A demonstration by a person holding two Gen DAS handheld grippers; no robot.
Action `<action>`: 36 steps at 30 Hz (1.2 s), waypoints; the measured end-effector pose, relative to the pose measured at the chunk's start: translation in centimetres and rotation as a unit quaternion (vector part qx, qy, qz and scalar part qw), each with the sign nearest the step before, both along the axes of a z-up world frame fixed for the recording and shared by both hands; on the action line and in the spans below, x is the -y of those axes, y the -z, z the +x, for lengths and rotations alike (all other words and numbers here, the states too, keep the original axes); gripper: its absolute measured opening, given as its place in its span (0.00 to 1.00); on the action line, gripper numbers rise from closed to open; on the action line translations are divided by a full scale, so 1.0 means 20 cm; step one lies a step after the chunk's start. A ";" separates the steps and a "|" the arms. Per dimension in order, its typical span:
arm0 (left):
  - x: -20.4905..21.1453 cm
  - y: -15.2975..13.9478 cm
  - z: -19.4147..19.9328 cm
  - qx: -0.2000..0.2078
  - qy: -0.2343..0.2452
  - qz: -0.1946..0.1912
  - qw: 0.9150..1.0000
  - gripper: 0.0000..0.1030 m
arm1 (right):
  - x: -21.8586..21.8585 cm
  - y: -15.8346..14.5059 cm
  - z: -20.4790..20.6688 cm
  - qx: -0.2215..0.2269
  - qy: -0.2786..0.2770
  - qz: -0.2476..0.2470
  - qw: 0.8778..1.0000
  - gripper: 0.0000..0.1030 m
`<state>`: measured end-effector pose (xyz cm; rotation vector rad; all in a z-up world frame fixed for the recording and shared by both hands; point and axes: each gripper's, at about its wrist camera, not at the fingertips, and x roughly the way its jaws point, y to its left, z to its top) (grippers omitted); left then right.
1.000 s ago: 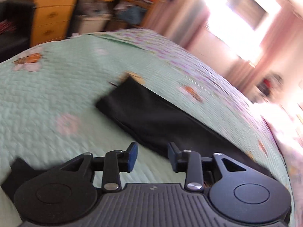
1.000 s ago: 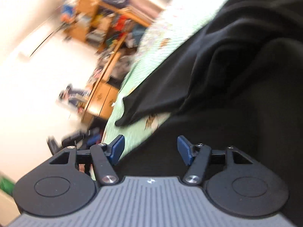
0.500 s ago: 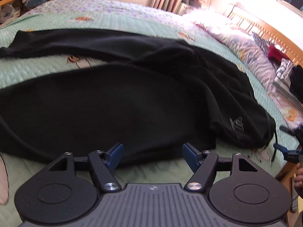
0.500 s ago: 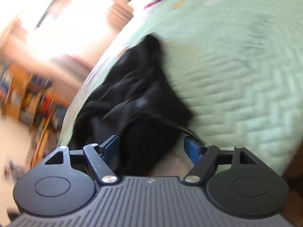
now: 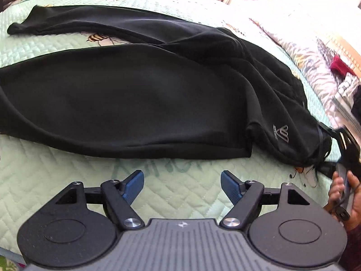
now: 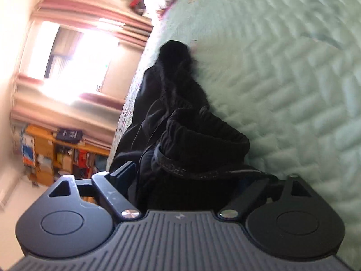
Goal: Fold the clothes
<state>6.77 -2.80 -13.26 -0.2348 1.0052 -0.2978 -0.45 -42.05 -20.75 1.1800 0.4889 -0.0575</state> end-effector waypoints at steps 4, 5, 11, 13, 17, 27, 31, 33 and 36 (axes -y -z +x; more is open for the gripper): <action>0.03 -0.01 0.00 -0.005 0.002 0.011 1.000 0.75 | 0.09 -0.04 -0.09 0.009 -0.004 -0.042 0.999 0.37; 0.03 -0.01 0.00 -0.006 0.000 0.013 1.000 0.75 | 0.10 -0.09 -0.09 0.017 -0.001 -0.062 0.998 0.27; 0.05 -0.11 0.00 0.009 0.017 0.006 1.000 0.80 | 0.34 -0.55 -0.09 0.062 0.034 -0.182 0.981 0.26; 0.06 -0.11 -0.01 0.015 0.029 0.010 0.999 0.81 | 0.44 -0.53 -0.03 0.033 0.037 -0.203 0.978 0.27; 0.01 -0.10 -0.01 0.013 0.007 0.014 1.000 0.81 | 0.59 -0.18 0.16 -0.093 0.018 -0.219 0.971 0.40; -0.76 -0.17 -0.11 0.081 -0.262 -0.026 0.961 0.82 | 0.55 -0.07 -0.44 -0.084 0.139 -0.102 0.981 0.48; -1.01 -0.15 -0.06 0.082 -0.320 -0.013 0.944 0.85 | 0.29 -0.22 -0.53 -0.070 0.119 -0.222 0.965 0.48; -1.01 -0.12 0.03 0.065 -0.310 0.041 0.948 0.85 | 0.16 -0.30 -0.43 -0.053 0.095 -0.278 0.954 0.48; -0.94 -0.07 0.18 0.040 -0.290 0.122 0.948 0.85 | -0.03 -0.43 -0.29 -0.017 0.056 -0.316 0.947 0.50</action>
